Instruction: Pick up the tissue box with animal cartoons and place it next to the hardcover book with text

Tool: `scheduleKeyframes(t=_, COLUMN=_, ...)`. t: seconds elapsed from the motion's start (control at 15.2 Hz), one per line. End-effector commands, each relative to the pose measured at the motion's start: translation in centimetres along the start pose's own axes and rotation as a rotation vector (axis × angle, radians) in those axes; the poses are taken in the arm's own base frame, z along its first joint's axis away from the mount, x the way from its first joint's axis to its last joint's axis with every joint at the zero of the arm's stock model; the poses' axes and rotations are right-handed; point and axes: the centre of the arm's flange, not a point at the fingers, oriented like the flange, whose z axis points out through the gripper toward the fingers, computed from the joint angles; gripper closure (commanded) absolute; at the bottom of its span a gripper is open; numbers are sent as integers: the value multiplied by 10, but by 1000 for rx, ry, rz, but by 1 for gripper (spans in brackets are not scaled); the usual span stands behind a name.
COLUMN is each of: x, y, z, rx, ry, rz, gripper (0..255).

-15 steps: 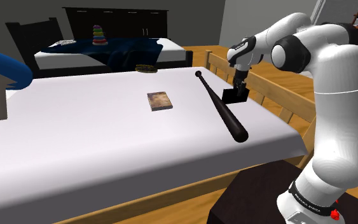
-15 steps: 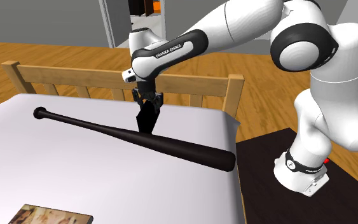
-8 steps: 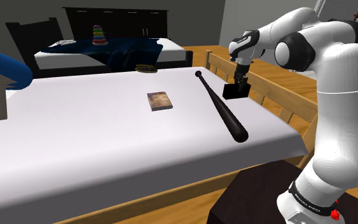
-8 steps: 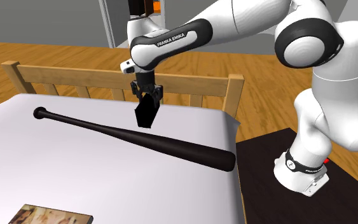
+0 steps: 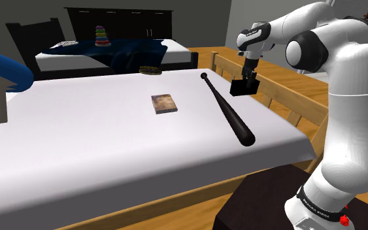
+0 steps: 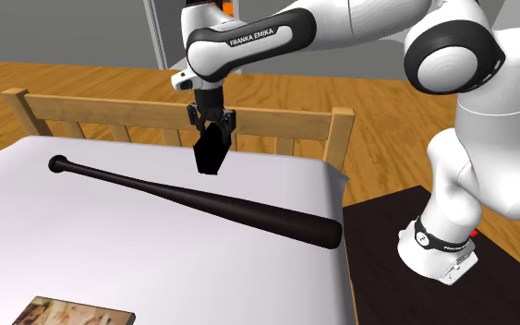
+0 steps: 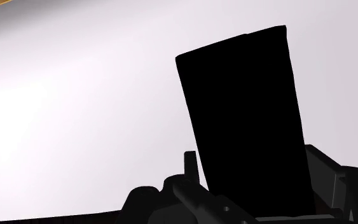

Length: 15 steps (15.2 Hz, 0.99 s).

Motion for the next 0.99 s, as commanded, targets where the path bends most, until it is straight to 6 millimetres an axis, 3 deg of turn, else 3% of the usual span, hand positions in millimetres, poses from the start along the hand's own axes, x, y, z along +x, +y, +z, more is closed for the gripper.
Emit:
scheduleKeyframes(t=0.0, x=0, y=0, z=-11, rx=0, ry=0, rz=0, gripper=255)
scheduleKeyframes(t=0.79, x=0, y=1, z=-70, rx=0, ry=0, rz=0, gripper=255)
scheduleKeyframes(t=0.92, x=24, y=-8, z=-71, rx=0, ry=0, rz=0, gripper=255)
